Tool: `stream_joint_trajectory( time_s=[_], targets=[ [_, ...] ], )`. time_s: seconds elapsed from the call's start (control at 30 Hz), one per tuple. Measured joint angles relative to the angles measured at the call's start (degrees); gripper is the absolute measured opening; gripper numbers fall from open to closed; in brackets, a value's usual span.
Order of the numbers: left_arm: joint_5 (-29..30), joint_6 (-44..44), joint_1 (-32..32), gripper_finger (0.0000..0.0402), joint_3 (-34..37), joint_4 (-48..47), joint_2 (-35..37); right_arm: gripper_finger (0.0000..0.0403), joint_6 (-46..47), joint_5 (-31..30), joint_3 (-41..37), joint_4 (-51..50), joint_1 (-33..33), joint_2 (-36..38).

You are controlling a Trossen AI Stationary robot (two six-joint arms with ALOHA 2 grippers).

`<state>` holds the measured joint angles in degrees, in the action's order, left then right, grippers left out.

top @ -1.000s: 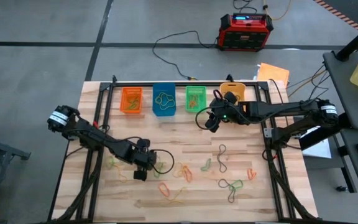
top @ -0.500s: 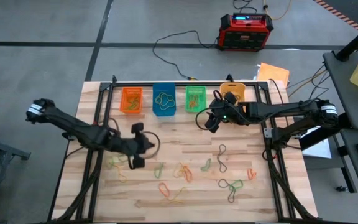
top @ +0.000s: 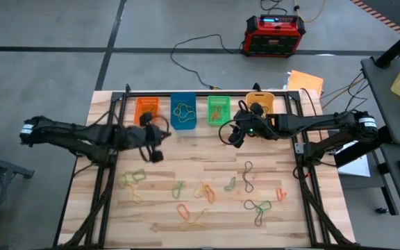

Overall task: Sort rubber bands into baskets
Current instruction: Put the yellow rubber band into the blue bin

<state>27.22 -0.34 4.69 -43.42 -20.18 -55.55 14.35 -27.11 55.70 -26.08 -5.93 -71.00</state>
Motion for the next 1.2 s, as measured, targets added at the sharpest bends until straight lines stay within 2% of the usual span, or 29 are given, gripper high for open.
stream_joint_trajectory(
  time_s=[0.1,0.37,0.57,0.77,1.2],
  targets=[
    [-3.4,1.7,-6.8,0.0000,0.0,2.7,-0.5,0.0183,-0.5,0.0,0.0,0.7,0.0,0.0],
    [-20.5,2.7,-26.4,0.0000,0.0,13.1,-7.5,0.0183,-1.4,0.0,0.0,1.6,-0.1,0.0],
    [-25.7,-1.0,-36.3,0.0000,0.0,22.5,-16.2,0.0183,-1.5,0.0,0.0,1.5,-0.1,0.0],
    [-29.0,-2.2,-39.6,0.0000,-0.1,27.1,-23.2,0.0183,-1.5,0.0,-0.8,1.4,-0.1,0.0],
    [-29.7,-3.6,-39.8,0.0000,-3.5,26.9,-29.0,0.0183,-0.9,0.0,-2.5,1.5,-0.1,0.0]
  ],
)
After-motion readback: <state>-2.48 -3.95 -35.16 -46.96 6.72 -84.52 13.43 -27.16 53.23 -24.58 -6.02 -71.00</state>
